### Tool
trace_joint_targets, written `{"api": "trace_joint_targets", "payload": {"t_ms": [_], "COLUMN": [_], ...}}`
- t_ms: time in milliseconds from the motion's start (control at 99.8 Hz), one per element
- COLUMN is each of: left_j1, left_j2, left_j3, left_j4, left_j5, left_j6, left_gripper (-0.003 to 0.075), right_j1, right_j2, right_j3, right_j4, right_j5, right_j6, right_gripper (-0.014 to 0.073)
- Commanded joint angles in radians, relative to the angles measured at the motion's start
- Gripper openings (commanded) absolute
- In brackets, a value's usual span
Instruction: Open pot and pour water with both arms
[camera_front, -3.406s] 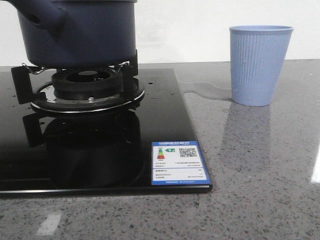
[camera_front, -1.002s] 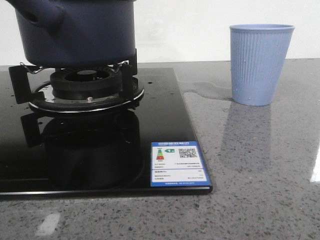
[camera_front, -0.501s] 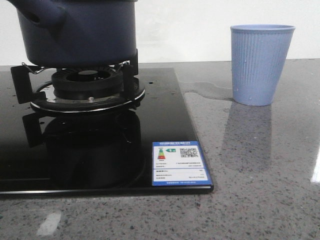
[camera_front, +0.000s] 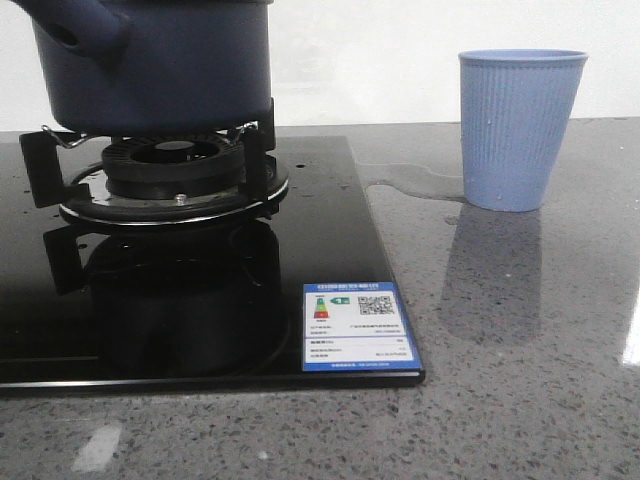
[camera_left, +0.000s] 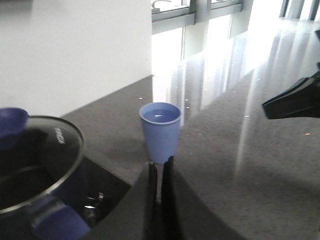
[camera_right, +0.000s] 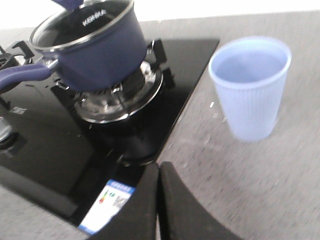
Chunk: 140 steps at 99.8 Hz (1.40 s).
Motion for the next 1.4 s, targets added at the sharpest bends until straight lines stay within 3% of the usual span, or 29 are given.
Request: {"api": "trace_joint_targets", "payload": {"t_ms": [0,70,160,200,271,441,561,631,701,962,1202,1393], "left_j1": [-0.011,-0.011,-0.009,-0.009,-0.009,0.002,0.067,0.125,0.175,0.288,0.288,0.288], "left_j2": [0.046,0.082,0.134,0.16,0.216,0.34,0.426,0.48,0.524,0.603,0.673,0.728], "left_j3": [-0.048,-0.055,-0.057,-0.065,-0.088,-0.175,-0.264,-0.315,-0.354,-0.376,-0.376,-0.376], "left_j4": [-0.051,-0.051,-0.053,-0.053,-0.057,-0.244,-0.461,-0.53,-0.547,-0.511,-0.477,-0.507], "left_j5": [-0.096,-0.141,-0.209,-0.222,-0.222,-0.221,0.001,0.151,0.217,0.165,0.135,0.128], "left_j6": [0.162,0.201,0.201,0.207,0.227,0.413,0.546,0.593,0.625,0.665,0.747,0.795], "left_gripper": [0.009,0.0249,0.045,0.0469,0.0429,0.0366,0.0366,0.0365,0.0365,0.0377,0.054,0.0547], "right_j1": [0.001,0.001,0.001,0.001,0.001,0.001,0.001,0.001,0.001,0.001,0.001,0.001], "right_j2": [0.011,0.011,0.011,0.011,0.011,0.011,0.011,0.011,0.011,0.011,0.011,0.014], "right_j3": [-0.035,-0.037,-0.037,-0.037,-0.037,-0.037,-0.037,-0.037,-0.037,-0.037,-0.037,-0.037], "right_j4": [0.031,0.031,0.031,0.031,0.031,0.029,0.029,0.029,0.029,0.027,0.021,0.02], "right_j5": [-0.086,-0.094,-0.126,-0.141,-0.158,-0.167,-0.167,-0.167,-0.169,-0.169,-0.18,-0.192], "right_j6": [-0.062,-0.062,-0.062,-0.062,-0.062,-0.062,-0.062,-0.062,-0.062,-0.062,-0.062,-0.062], "right_gripper": [-0.0006,0.0127,0.04,0.0524,0.0671,0.0644,0.0644,0.0644,0.0644,0.0644,0.0644,0.0644]}}
